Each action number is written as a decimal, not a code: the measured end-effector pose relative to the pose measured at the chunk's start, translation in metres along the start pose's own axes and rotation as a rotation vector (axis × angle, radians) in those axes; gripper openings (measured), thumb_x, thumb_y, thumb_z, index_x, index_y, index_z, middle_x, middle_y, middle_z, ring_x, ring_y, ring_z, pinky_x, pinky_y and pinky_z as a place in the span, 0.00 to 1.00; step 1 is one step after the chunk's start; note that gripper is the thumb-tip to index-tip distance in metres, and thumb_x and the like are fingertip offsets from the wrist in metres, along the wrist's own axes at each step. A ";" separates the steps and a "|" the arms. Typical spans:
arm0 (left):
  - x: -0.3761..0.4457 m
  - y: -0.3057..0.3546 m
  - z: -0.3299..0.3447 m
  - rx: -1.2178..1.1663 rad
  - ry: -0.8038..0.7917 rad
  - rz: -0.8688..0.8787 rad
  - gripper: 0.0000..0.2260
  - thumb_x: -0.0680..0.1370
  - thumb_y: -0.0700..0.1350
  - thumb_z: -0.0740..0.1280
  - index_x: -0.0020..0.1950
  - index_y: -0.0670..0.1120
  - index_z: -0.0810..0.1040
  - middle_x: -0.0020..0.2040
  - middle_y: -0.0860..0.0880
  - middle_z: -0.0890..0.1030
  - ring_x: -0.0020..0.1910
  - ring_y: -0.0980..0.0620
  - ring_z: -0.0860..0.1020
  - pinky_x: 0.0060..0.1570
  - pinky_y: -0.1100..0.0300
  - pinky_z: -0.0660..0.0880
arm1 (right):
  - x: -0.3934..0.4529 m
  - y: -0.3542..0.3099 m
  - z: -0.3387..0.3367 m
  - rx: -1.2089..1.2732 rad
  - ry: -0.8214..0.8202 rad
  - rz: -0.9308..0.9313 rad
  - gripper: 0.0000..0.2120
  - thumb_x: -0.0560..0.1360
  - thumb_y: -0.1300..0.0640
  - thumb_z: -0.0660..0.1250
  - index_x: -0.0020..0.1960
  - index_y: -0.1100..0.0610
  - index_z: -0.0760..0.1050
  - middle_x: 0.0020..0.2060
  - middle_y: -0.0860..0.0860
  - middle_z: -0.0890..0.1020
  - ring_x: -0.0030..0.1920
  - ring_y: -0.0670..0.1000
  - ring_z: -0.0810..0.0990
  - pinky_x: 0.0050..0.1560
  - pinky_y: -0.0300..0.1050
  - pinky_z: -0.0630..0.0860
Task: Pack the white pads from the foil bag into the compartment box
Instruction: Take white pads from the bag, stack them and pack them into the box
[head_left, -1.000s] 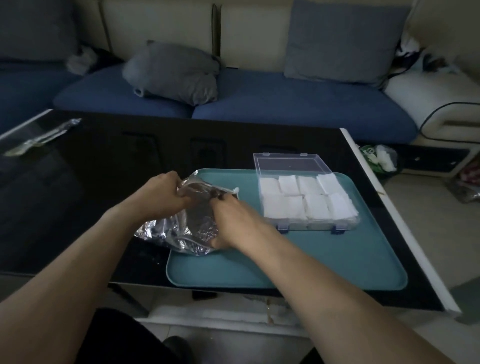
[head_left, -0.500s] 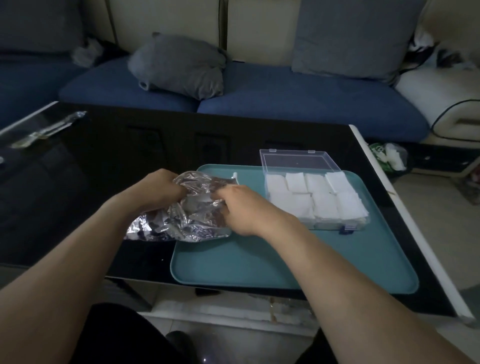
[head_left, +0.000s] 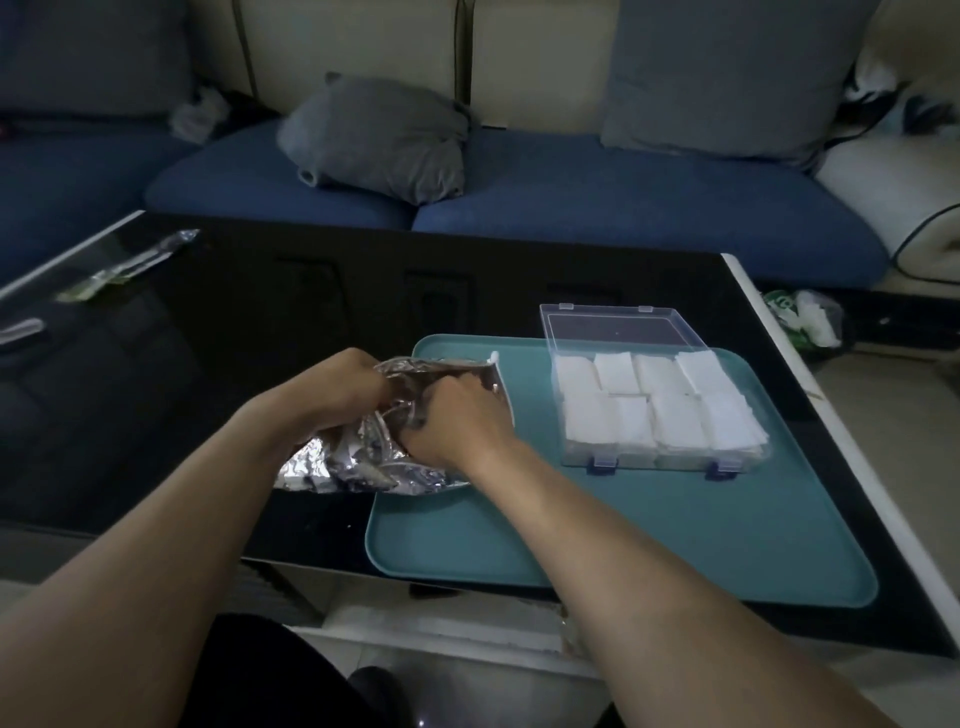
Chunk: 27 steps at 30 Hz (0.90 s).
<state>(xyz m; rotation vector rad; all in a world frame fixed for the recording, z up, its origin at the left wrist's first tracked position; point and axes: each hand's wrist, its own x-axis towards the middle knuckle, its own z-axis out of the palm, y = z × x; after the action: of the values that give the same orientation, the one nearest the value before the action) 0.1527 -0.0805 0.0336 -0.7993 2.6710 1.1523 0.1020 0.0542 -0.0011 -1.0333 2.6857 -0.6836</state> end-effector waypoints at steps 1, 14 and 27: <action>0.000 -0.001 -0.001 -0.007 -0.018 0.005 0.11 0.78 0.42 0.65 0.43 0.37 0.82 0.39 0.39 0.84 0.36 0.44 0.81 0.39 0.53 0.78 | 0.002 -0.001 0.002 0.011 -0.009 0.006 0.13 0.76 0.49 0.66 0.54 0.56 0.83 0.50 0.54 0.84 0.53 0.55 0.81 0.50 0.45 0.73; 0.009 0.008 0.010 0.204 0.003 -0.026 0.08 0.79 0.47 0.63 0.45 0.44 0.76 0.43 0.44 0.81 0.42 0.47 0.80 0.42 0.55 0.78 | 0.003 0.005 0.014 -0.186 0.078 0.041 0.11 0.79 0.57 0.64 0.57 0.60 0.80 0.56 0.58 0.82 0.54 0.59 0.81 0.48 0.48 0.74; 0.009 0.017 0.013 0.198 0.154 -0.048 0.09 0.75 0.44 0.63 0.49 0.41 0.78 0.41 0.44 0.79 0.38 0.48 0.77 0.33 0.58 0.71 | -0.022 0.040 -0.046 0.468 0.257 -0.022 0.14 0.65 0.57 0.82 0.49 0.52 0.84 0.37 0.43 0.82 0.37 0.42 0.80 0.38 0.35 0.75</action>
<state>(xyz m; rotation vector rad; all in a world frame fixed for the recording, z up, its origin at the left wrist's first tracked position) 0.1353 -0.0651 0.0324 -0.9456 2.8141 0.8294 0.0800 0.1109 0.0204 -0.8976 2.5155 -1.4483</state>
